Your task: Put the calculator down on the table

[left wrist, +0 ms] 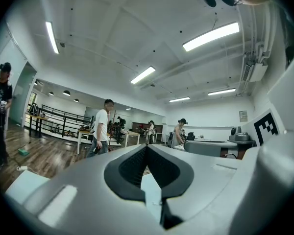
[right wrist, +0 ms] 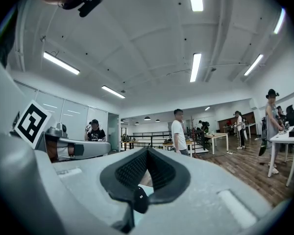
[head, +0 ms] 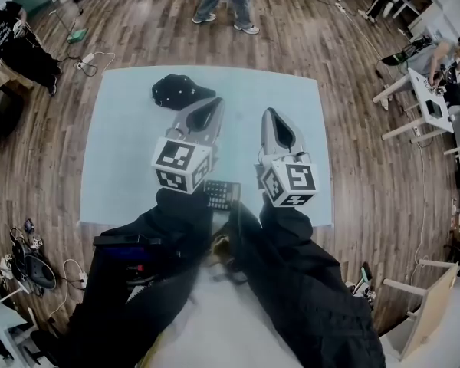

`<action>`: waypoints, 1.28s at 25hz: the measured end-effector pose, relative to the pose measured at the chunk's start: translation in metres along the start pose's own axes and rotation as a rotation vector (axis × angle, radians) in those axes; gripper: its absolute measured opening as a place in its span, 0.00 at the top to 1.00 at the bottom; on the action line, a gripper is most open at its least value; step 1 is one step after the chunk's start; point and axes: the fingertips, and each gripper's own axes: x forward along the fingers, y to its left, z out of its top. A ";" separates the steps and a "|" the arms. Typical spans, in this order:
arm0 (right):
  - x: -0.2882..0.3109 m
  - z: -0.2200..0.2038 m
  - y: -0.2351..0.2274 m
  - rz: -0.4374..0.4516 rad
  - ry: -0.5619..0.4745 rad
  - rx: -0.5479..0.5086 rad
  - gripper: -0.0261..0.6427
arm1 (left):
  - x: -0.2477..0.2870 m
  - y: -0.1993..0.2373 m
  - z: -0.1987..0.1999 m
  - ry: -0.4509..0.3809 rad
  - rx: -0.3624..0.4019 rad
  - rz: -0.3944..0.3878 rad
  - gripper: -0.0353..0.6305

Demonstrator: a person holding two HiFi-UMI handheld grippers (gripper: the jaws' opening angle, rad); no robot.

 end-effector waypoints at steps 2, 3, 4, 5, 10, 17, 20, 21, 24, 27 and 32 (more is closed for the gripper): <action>0.000 0.000 0.000 0.001 0.000 -0.003 0.96 | 0.000 0.000 0.000 0.001 -0.001 -0.002 0.94; 0.000 0.000 0.000 0.000 0.000 -0.003 0.96 | 0.001 -0.001 0.000 0.001 -0.002 -0.002 0.94; 0.000 0.000 0.000 0.000 0.001 -0.003 0.96 | 0.001 0.000 -0.001 0.001 -0.003 -0.003 0.94; 0.000 0.000 0.000 -0.001 0.002 -0.003 0.96 | 0.001 0.000 -0.001 0.002 -0.004 -0.003 0.94; -0.002 -0.001 0.002 -0.008 0.004 -0.007 0.97 | -0.002 0.001 -0.002 0.003 -0.010 -0.005 0.94; -0.004 -0.003 0.000 -0.007 0.009 -0.013 0.97 | 0.000 -0.002 -0.004 0.002 -0.011 -0.006 0.94; -0.004 -0.003 -0.001 -0.007 0.009 -0.010 0.97 | 0.000 -0.001 -0.004 0.007 -0.013 -0.003 0.94; -0.003 -0.003 -0.001 -0.007 0.010 -0.009 0.97 | 0.001 -0.001 -0.004 0.007 -0.013 -0.002 0.94; -0.003 -0.004 -0.001 -0.006 0.015 -0.008 0.97 | 0.001 0.000 -0.005 0.008 -0.015 -0.001 0.94; -0.003 -0.006 -0.001 -0.005 0.021 -0.008 0.97 | 0.000 0.000 -0.006 0.011 -0.016 -0.002 0.94; -0.003 -0.008 0.001 0.001 0.027 -0.005 0.97 | -0.002 0.000 -0.007 0.015 -0.015 0.001 0.94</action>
